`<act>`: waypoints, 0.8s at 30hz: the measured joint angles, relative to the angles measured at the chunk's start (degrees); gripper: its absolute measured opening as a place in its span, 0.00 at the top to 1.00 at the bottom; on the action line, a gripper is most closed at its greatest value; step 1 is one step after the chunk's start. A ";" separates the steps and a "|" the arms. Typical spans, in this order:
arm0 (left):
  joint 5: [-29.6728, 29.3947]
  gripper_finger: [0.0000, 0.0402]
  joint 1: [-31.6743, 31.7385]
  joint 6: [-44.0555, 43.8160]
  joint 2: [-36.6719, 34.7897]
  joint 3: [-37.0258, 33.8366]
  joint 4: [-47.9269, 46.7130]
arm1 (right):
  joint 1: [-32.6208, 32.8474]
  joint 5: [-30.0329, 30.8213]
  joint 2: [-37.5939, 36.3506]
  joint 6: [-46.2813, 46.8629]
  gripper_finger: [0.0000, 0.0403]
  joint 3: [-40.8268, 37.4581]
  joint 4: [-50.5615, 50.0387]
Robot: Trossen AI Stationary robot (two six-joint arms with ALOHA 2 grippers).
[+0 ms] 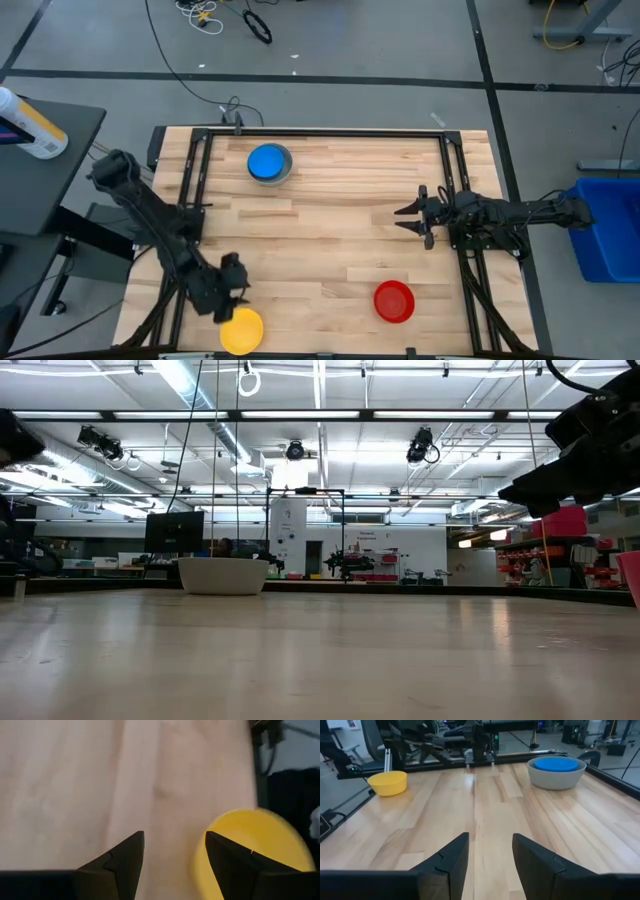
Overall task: Nest bowls inside each other
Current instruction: Stack the yellow bowl on the light blue bowl
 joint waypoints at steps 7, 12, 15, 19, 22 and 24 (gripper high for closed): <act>-1.34 0.45 -2.79 -4.54 5.79 6.58 0.07 | 0.00 0.00 2.06 0.22 0.61 0.00 0.00; -0.51 0.45 -3.64 -9.09 9.29 6.79 -1.13 | 0.00 0.00 2.86 0.22 0.60 0.00 -0.01; 1.18 0.45 -3.62 -9.89 10.67 6.79 -2.45 | 0.00 -0.02 2.95 0.22 0.59 0.00 0.00; 3.49 0.45 -3.62 -10.31 11.68 6.75 -2.80 | 0.01 0.00 2.95 0.21 0.60 0.00 -0.01; 3.62 0.45 -3.66 -10.64 11.61 6.74 -2.73 | 0.02 0.00 2.95 0.21 0.60 0.00 0.00; 3.62 0.45 -3.66 -10.71 11.61 6.74 -3.16 | 0.02 0.00 2.95 0.04 0.60 0.00 0.00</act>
